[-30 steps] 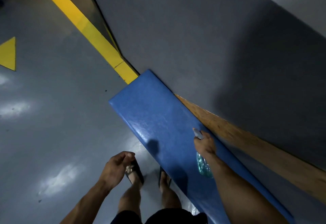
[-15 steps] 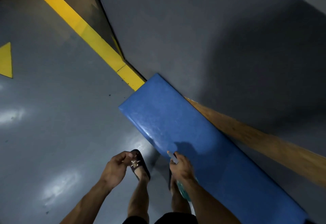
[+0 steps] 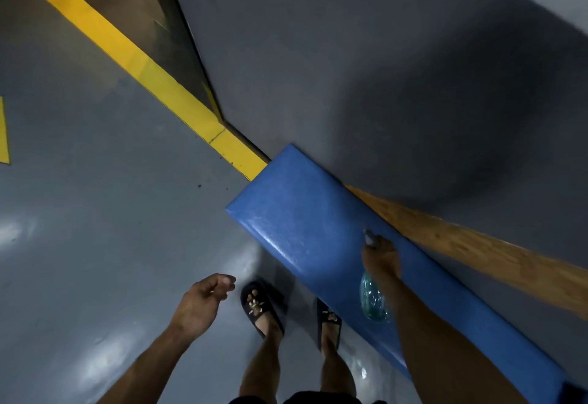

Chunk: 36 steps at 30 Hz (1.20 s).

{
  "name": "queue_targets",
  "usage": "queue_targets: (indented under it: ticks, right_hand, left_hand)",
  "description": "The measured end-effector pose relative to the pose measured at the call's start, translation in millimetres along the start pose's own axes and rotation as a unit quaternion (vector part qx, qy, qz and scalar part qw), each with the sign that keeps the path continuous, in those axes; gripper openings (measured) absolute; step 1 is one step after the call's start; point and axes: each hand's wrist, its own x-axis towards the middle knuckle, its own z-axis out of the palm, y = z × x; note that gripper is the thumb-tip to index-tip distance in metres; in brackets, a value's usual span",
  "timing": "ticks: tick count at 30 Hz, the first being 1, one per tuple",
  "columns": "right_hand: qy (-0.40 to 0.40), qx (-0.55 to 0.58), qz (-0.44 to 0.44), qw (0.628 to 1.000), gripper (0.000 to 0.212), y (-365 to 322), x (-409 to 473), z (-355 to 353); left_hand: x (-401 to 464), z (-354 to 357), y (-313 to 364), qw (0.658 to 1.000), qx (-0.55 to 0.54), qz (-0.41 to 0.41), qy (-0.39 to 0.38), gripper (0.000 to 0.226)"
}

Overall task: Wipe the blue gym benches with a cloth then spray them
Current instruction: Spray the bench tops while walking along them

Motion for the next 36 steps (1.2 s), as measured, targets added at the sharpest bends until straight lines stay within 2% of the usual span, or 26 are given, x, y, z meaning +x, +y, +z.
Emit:
queue_targets:
  ticks: [6, 10, 12, 15, 17, 20, 22, 30, 34, 36]
  right_hand:
    - [-0.049, 0.023, -0.074, 0.996, 0.005, -17.7, -50.4, 45.0]
    - [-0.118, -0.005, -0.116, 0.986, 0.021, -20.9, -82.6, 88.0]
    - [-0.141, -0.047, -0.108, 0.983, 0.014, -19.8, -90.5, 108.6]
    - [-0.154, -0.093, -0.079, 0.981, 0.031, -24.7, -95.3, 122.4]
    - [-0.152, -0.068, -0.055, 0.984, 0.034, -29.1, -90.4, 122.7]
    - [-0.125, -0.007, -0.037, 0.991, 0.016, -37.0, -70.7, 118.3]
    - [-0.087, 0.024, -0.038, 0.995, 0.011, -44.8, -51.6, 110.7]
    - [-0.012, 0.01, -0.024, 1.0, 0.013, -87.3, 37.9, 52.7]
    - [-0.007, -0.012, -0.03, 0.999, 0.013, -101.9, 49.8, 37.6]
    - [-0.028, -0.023, -0.044, 0.998, 0.023, -106.7, 45.4, 39.1]
  left_hand:
    - [6.7, -17.1, 6.1, 1.0, -0.01, 0.019, -0.006, 0.02]
    - [12.7, -27.6, 6.6, 1.0, -0.014, 0.022, -0.004, 0.019]
    - [14.4, -31.4, 6.4, 1.0, -0.017, 0.019, -0.003, 0.019]
    - [17.8, -35.6, 5.8, 1.0, -0.018, 0.017, 0.003, 0.02]
    - [21.8, -37.9, 6.2, 1.0, -0.02, 0.014, 0.005, 0.021]
    - [29.0, -42.1, 8.9, 1.0, -0.022, 0.007, 0.01, 0.022]
    - [35.5, -44.5, 12.9, 1.0, -0.016, 0.005, 0.01, 0.022]
    - [66.0, -47.9, 38.8, 0.999, -0.032, -0.009, 0.001, 0.027]
    - [77.7, -44.2, 58.4, 0.997, -0.075, -0.02, -0.008, 0.026]
    - [84.9, -44.2, 62.4, 0.997, -0.07, -0.021, -0.013, 0.031]
